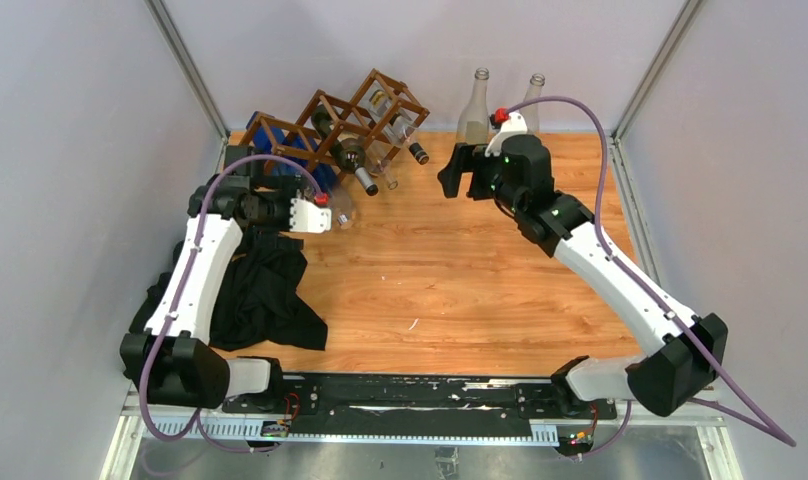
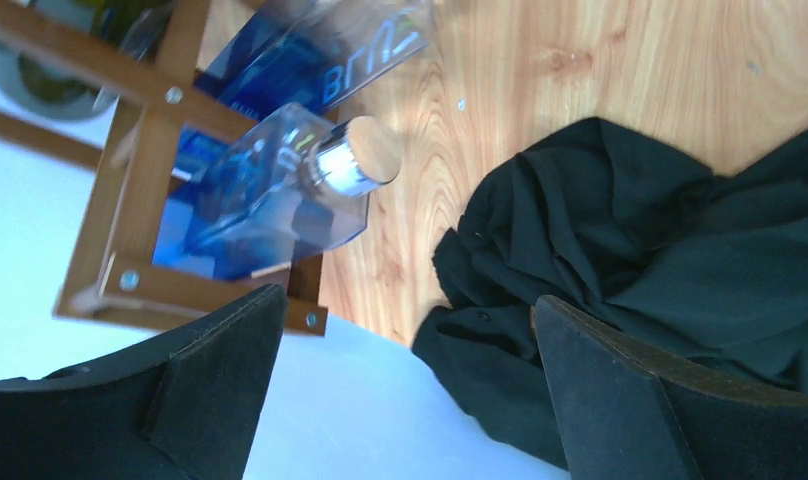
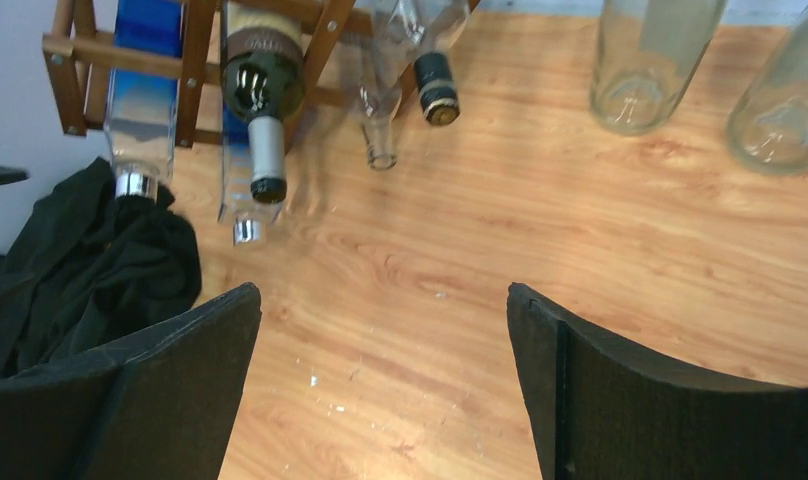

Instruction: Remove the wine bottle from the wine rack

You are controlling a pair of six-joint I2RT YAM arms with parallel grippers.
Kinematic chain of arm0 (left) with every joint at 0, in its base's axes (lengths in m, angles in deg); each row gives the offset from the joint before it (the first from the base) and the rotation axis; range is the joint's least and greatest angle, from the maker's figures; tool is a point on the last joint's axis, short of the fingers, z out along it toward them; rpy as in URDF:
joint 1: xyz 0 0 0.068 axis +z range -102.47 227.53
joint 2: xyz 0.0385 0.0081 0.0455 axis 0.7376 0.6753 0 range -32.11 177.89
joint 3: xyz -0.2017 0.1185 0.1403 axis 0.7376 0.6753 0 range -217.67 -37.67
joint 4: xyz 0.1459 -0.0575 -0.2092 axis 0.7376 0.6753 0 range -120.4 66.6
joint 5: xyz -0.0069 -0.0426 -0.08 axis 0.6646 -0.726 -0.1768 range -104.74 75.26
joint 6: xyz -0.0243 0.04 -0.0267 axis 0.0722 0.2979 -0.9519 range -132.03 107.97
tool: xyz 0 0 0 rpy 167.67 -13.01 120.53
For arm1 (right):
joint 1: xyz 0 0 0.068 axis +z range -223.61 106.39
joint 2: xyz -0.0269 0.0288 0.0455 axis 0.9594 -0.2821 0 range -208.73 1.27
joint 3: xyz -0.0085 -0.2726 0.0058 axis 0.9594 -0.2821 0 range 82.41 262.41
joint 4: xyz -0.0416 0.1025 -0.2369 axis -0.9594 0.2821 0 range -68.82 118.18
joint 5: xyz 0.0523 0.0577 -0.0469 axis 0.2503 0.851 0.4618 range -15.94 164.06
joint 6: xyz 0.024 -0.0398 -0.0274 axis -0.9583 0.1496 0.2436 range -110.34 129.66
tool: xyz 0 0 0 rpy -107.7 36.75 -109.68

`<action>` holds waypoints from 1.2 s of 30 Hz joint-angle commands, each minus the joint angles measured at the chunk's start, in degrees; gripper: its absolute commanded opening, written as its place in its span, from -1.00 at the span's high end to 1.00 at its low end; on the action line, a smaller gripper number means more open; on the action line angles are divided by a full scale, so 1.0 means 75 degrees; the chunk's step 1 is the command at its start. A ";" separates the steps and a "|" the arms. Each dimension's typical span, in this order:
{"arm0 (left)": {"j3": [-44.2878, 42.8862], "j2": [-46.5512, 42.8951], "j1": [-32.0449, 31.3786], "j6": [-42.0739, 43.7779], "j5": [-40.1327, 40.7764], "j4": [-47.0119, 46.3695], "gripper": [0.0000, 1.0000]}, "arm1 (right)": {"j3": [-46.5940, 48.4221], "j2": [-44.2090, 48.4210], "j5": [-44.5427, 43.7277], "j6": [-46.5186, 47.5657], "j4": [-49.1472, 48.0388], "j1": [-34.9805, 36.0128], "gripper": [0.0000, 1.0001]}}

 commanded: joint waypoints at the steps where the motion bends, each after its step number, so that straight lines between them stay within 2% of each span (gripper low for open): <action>1: 0.0477 0.0056 0.0055 0.2540 0.0026 -0.1128 -1.00 | -0.0507 0.0569 0.0099 -0.0272 -0.0212 0.0340 -0.93; 5: 0.0352 0.0544 0.0049 0.3084 0.0093 -0.1503 -1.00 | -0.0844 0.0808 0.0233 -0.0394 -0.0234 0.0398 -0.93; 12: 0.1262 0.0733 0.0050 0.4289 0.0526 -0.2485 -1.00 | -0.1121 0.1078 0.0234 -0.0446 -0.0232 0.0401 -0.94; 20: 0.1262 0.1307 0.0055 0.4473 0.0808 -0.3116 -0.93 | -0.1086 0.1051 0.0234 -0.0437 -0.0211 0.0404 -0.95; 28: 0.1511 0.1610 0.0050 0.4749 0.0869 -0.3952 -0.79 | -0.1193 0.1124 0.0544 -0.0474 -0.0223 0.0398 -0.96; 31: 0.1537 0.1671 0.0058 0.4764 0.0966 -0.3988 -0.66 | -0.1223 0.1153 0.0533 -0.0474 -0.0246 0.0398 -0.96; 36: 0.1819 0.1460 0.0057 0.4937 0.0636 -0.4178 -0.18 | -0.1272 0.1159 0.0533 -0.0487 -0.0272 0.0398 -0.96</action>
